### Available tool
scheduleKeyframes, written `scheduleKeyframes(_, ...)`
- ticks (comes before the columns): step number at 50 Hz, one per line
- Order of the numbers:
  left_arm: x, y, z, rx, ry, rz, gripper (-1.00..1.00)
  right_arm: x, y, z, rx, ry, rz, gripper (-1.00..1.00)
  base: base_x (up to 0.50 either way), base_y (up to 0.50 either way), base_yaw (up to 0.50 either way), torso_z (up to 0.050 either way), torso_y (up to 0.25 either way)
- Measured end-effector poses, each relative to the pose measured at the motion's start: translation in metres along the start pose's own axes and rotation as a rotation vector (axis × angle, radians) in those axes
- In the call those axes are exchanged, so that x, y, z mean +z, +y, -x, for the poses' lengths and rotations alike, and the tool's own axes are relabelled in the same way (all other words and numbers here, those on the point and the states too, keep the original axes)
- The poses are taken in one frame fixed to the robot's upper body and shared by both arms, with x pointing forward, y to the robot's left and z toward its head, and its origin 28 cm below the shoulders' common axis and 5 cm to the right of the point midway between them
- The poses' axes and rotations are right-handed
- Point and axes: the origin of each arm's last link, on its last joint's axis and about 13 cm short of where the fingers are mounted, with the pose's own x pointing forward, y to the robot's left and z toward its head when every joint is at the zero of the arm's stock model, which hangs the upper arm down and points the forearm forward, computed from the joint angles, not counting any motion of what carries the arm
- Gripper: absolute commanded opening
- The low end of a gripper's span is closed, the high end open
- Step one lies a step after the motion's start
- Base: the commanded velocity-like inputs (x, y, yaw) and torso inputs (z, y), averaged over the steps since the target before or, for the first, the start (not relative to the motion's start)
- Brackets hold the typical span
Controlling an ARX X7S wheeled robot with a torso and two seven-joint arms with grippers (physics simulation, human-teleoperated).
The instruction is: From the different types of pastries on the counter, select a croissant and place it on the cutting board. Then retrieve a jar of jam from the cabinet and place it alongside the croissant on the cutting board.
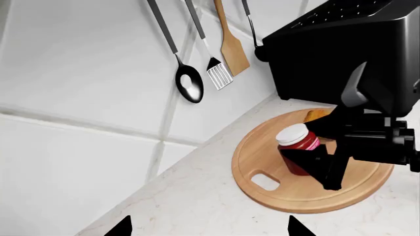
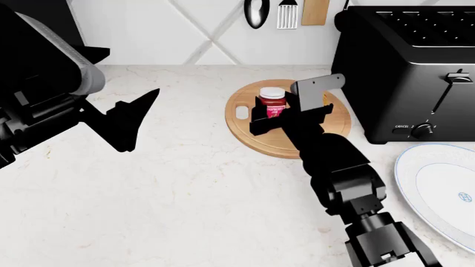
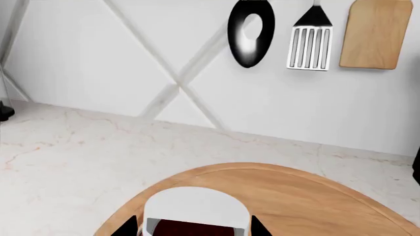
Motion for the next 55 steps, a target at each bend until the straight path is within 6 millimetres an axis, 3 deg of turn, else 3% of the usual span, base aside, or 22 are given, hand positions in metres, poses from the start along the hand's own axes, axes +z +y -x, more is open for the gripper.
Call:
scheduleKeyframes(20, 0.0, 0.0, 0.001, 0.001, -0.007, 0.005, 1.0, 0.001, 0.0, 0.0, 0.001, 0.007, 0.008, -1.0, 0.0, 0.0, 0.0, 0.0, 0.0)
scheduleKeyframes(21, 0.0, 0.0, 0.001, 0.001, -0.008, 0.005, 1.0, 0.001, 0.0, 0.0, 0.002, 0.007, 0.008, 1.0, 0.0, 0.0, 0.0, 0.0, 0.0)
scheduleKeyframes(41, 0.002, 0.001, 0.001, -0.002, -0.015, 0.005, 1.0, 0.006, -0.002, 0.001, 0.007, -0.01, 0.019, 1.0, 0.0, 0.0, 0.0, 0.0, 0.0)
scheduleKeyframes(55, 0.003, 0.001, 0.001, -0.007, -0.017, 0.004, 1.0, 0.027, -0.007, 0.006, 0.002, -0.078, -0.011, 1.0, 0.0, 0.0, 0.0, 0.0, 0.0)
